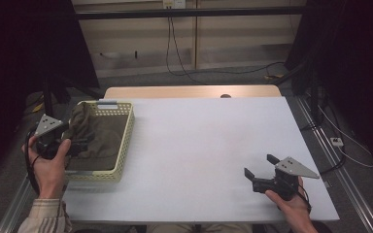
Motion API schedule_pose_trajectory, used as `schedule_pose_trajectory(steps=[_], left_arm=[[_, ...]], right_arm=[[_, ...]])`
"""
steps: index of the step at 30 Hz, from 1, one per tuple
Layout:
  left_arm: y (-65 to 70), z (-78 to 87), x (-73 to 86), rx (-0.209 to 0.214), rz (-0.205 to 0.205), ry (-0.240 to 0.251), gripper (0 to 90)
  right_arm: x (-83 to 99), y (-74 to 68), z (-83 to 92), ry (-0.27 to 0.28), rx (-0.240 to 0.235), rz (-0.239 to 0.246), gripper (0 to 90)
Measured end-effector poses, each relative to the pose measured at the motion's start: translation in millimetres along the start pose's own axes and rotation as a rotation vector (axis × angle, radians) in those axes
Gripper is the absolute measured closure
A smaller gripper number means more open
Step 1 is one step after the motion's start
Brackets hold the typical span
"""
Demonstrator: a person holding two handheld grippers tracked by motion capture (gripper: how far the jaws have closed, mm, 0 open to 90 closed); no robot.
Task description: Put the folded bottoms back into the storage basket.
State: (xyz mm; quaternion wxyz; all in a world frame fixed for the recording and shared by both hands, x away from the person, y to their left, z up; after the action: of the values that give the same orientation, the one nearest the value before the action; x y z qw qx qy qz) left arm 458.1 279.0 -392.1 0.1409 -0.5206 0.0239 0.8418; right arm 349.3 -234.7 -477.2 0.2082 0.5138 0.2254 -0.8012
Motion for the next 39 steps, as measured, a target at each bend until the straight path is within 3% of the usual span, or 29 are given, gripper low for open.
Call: schedule_pose_trajectory(steps=[3,20,24,27,35,39], left_arm=[[0.2,5.1,0.4,-0.031,-0.015,-0.002,6.3],[28.9,13.9,15.7,-0.007,-0.055,-0.02,6.0],[39.8,12.9,14.6,0.013,-0.063,-0.011,5.9],[50.8,9.8,15.7,0.027,-0.098,-0.024,5.9],[73.7,4.9,13.6,0.074,-0.137,-0.025,5.9],[84.0,4.3,9.0,0.089,-0.129,-0.014,5.9]], right_arm=[[0.1,0.0,-0.3,0.0,0.0,0.002,4.7],[0.7,-0.5,-1.5,-0.005,-0.004,0.003,4.7],[0.7,-0.9,-1.6,-0.005,-0.005,0.003,4.7],[0.6,-0.7,-1.6,-0.004,-0.005,0.003,4.7],[0.4,-0.9,-1.1,-0.003,-0.006,0.006,4.7],[0.3,-1.0,-1.3,-0.003,-0.006,0.006,4.7]])
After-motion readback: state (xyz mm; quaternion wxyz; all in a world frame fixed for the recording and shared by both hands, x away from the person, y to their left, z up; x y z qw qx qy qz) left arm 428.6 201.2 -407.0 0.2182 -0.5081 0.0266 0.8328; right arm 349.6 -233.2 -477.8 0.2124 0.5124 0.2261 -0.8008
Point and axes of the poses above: each handheld gripper's, and its own axes: z roughly backward along the jaws, x roughly out of its underside, y roughly to its right, the point moved 10 cm from there along -z, roughly forward along the jaws, and after that the axes turned 11 degrees about -x, right-handed, at the moved point
